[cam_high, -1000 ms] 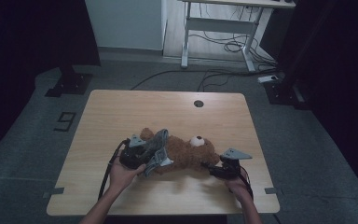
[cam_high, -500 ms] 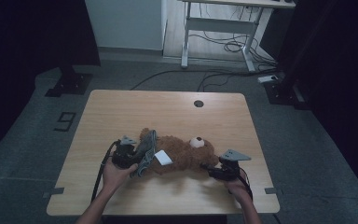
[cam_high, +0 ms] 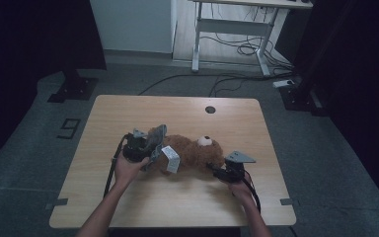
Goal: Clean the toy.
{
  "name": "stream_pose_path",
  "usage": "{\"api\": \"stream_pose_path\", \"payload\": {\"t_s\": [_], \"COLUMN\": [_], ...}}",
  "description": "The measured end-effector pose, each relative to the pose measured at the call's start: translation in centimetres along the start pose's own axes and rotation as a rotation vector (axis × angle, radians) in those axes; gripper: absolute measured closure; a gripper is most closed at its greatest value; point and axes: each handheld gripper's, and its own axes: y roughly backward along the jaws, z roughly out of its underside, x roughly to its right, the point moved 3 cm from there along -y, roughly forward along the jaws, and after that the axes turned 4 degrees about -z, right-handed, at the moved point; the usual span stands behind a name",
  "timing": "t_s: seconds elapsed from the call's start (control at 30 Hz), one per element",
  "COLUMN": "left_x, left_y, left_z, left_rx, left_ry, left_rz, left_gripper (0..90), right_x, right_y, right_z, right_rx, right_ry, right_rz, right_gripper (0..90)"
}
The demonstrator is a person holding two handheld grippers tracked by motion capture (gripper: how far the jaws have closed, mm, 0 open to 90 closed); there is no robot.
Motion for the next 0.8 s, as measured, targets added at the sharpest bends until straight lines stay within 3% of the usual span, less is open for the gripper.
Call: {"api": "stream_pose_path", "payload": {"t_s": [0.1, 0.2, 0.3, 0.43, 0.53, 0.67, 0.8], "left_x": [1.6, 4.9, 8.5, 12.5, 15.1, 16.7, 15.7], "left_y": [1.7, 2.1, 1.2, -0.5, -2.1, -3.8, -3.7], "left_z": [-1.9, -3.1, -3.8, -4.2, -3.8, -2.8, -2.4], "left_rx": [0.064, 0.094, 0.088, 0.065, 0.033, -0.009, -0.017], "left_ry": [-0.032, -0.102, -0.158, -0.182, -0.228, -0.28, -0.258], "left_rz": [0.049, 0.11, 0.168, 0.264, 0.293, 0.281, 0.259], "left_gripper": [78.2, 78.1, 78.1, 78.1, 78.1, 78.0, 77.9], "right_x": [-0.4, -0.6, -0.5, -0.5, -0.4, -0.4, -0.4], "right_y": [-0.4, -0.3, -0.1, 0.0, 0.0, 0.1, 0.2], "right_z": [-0.1, -0.2, -0.1, 0.0, 0.0, -0.1, 0.0], "right_rx": [0.0, -0.003, -0.002, -0.004, -0.004, -0.021, -0.02], "right_ry": [0.019, 0.023, 0.014, 0.012, 0.007, -0.001, -0.001], "right_rz": [-0.008, -0.011, -0.014, -0.018, -0.019, -0.016, -0.018], "right_gripper": [47.1, 46.3, 45.7, 45.4, 45.3, 45.2, 45.0]}}
